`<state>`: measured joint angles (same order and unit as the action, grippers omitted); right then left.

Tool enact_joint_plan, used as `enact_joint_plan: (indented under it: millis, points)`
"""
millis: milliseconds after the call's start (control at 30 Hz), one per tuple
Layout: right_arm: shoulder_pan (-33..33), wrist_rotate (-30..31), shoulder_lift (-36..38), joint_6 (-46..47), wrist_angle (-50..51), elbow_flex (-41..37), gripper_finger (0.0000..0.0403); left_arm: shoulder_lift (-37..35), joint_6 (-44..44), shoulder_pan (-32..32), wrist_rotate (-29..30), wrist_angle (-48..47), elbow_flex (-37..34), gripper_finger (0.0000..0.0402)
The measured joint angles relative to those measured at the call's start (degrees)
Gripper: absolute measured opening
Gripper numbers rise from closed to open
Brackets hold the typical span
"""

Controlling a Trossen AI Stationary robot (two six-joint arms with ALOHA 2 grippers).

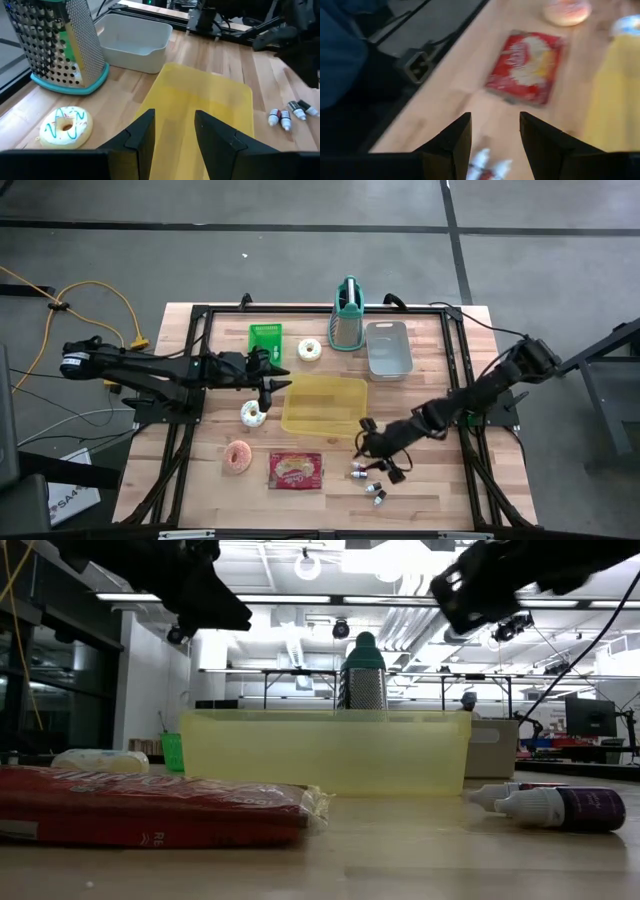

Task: Pick & Place Food Item
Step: Put the black food coloring bottle into the green bin

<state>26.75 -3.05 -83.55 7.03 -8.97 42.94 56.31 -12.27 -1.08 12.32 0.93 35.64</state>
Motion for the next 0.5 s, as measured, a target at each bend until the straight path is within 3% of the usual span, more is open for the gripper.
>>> enact_joint_plan:
  millis: [300,500]
  points:
    - [7.78,0.05,-1.25,7.88,7.83,0.0,0.0152,0.02,-0.71,-1.41,0.32,0.08,0.0,0.0134]
    - [11.07,-0.14,-4.64,8.19,8.05,0.0,0.0152,0.02,-2.84,-1.51,0.35,0.14,0.0,0.0134]
